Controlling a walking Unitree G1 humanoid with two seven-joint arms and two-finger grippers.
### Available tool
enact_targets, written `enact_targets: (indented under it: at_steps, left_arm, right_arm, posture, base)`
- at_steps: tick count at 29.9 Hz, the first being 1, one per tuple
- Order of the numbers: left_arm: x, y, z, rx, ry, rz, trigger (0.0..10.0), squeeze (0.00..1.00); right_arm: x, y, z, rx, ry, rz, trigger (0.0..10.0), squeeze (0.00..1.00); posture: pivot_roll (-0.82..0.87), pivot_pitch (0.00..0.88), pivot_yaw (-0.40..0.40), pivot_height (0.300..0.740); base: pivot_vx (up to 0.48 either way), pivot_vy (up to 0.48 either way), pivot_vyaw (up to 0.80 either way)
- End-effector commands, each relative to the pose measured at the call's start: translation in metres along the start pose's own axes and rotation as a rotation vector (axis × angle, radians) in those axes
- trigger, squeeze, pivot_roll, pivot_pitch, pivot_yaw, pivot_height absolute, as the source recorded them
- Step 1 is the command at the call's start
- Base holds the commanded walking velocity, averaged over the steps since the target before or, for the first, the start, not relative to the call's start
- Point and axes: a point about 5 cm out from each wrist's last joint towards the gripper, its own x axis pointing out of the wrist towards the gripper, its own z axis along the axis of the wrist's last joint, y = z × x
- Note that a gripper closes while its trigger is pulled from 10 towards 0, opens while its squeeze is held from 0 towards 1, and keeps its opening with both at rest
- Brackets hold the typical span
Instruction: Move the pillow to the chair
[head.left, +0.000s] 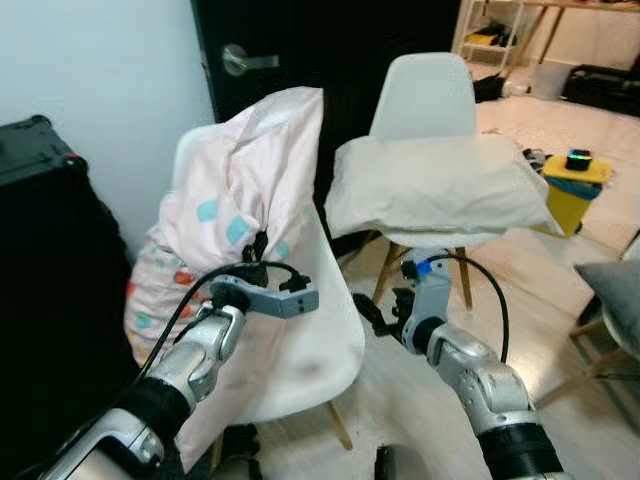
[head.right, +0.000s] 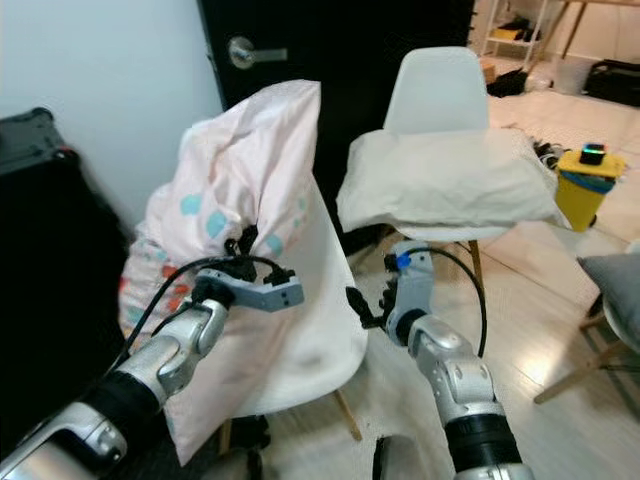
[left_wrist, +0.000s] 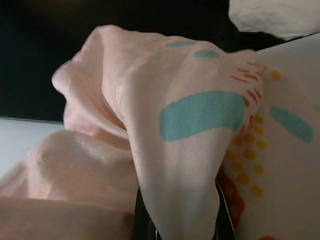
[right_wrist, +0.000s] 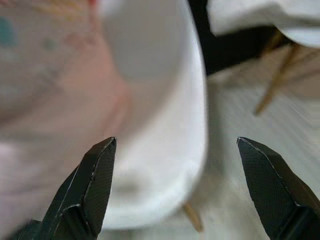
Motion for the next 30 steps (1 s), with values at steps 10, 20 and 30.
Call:
enact_targets:
  at_steps: [10,20,30]
  left_arm:
    - [-0.003,-0.005,0.002,-0.568,0.165,0.064,10.0,0.0]
    - [0.008,-0.006,0.037,-1.029,0.114,0.041,10.0,0.0]
    - [-0.006,-0.03,0.072,-1.465,0.101,-0.138,10.0,0.0]
  right_arm:
    - [0.001,-0.01,-0.007,-0.097,0.079,-0.092,10.0,0.0]
    - [-0.003,-0.025,-0.011,-0.19,0.111,-0.186,10.0,0.0]
    - [-0.01,-0.042,-0.018,-0.2,0.161,-0.281,10.0,0.0]
  posture:
    - [0.01,0.047,0.031,0.54]
    - [0.0,0.049,0.037,0.526]
    - [-0.01,0.054,0.038,0.526]
  base:
    - [0.0,0.0,0.0]
    - [0.0,0.0,0.0]
    - [0.0,0.0,0.0]
